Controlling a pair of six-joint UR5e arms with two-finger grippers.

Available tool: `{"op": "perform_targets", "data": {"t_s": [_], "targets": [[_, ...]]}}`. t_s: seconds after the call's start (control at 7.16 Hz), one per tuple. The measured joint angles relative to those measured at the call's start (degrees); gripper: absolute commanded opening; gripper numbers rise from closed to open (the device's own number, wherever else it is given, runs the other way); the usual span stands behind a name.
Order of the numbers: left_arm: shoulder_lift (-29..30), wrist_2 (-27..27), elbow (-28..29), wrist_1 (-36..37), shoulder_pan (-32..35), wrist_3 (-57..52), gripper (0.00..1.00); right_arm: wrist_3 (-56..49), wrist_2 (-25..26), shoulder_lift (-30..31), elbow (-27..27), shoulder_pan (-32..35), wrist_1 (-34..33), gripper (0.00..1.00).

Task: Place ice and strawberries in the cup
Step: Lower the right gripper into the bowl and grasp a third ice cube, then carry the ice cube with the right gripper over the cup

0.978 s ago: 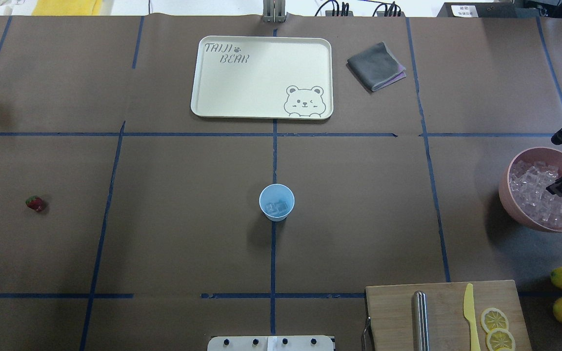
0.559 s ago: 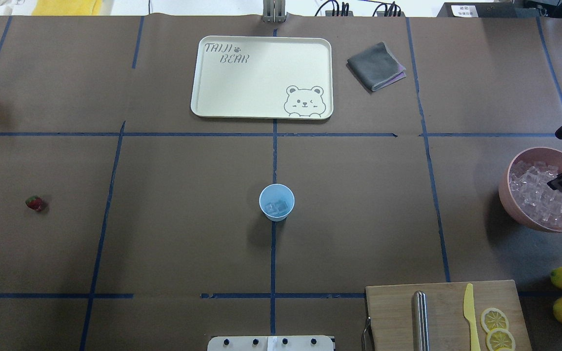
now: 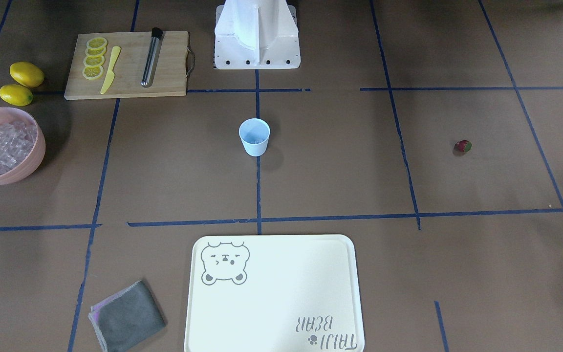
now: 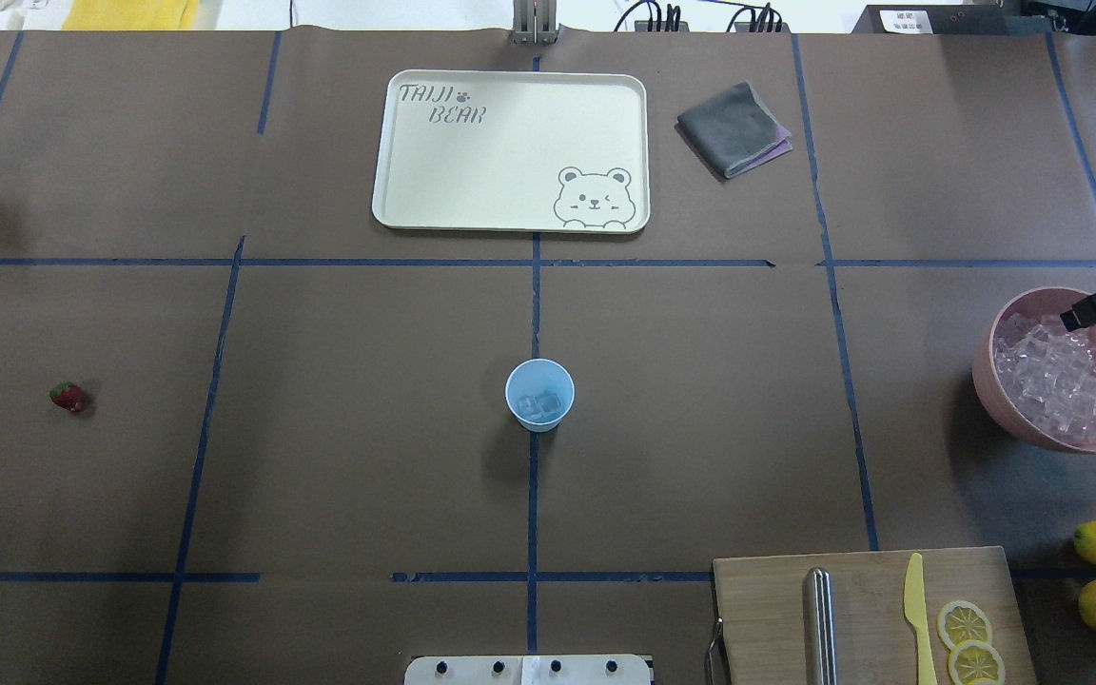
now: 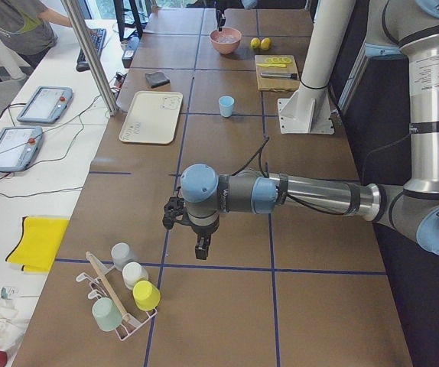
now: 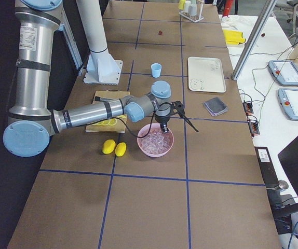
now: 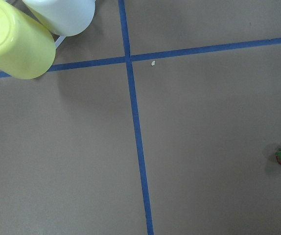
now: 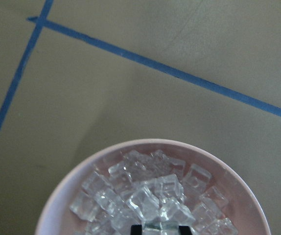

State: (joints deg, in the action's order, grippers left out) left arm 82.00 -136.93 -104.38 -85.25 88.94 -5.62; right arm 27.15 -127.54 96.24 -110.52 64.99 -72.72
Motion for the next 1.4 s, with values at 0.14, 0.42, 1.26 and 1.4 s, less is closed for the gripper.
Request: {"op": "perform_targets", "data": {"t_s": [0.14, 0.42, 1.26, 1.4], "targets": [[0.0, 0.0, 0.0, 0.0, 0.0, 0.0, 1.00, 7.4, -0.2, -2.2, -1.0, -0.4, 0.0, 0.06], [-0.1, 0.0, 0.0, 0.0, 0.0, 0.0, 1.00, 16.8, 1.2, -8.0, -1.5, -5.4, -0.2, 0.07], [0.0, 0.0, 0.0, 0.0, 0.0, 0.0, 1.00, 37.7, 22.2, -40.0, 1.3, -32.3, -24.1, 0.07], [0.0, 0.0, 0.0, 0.0, 0.0, 0.0, 1.00, 40.7, 23.8, -44.9, 4.1, -35.0, -25.6, 0.08]]}}
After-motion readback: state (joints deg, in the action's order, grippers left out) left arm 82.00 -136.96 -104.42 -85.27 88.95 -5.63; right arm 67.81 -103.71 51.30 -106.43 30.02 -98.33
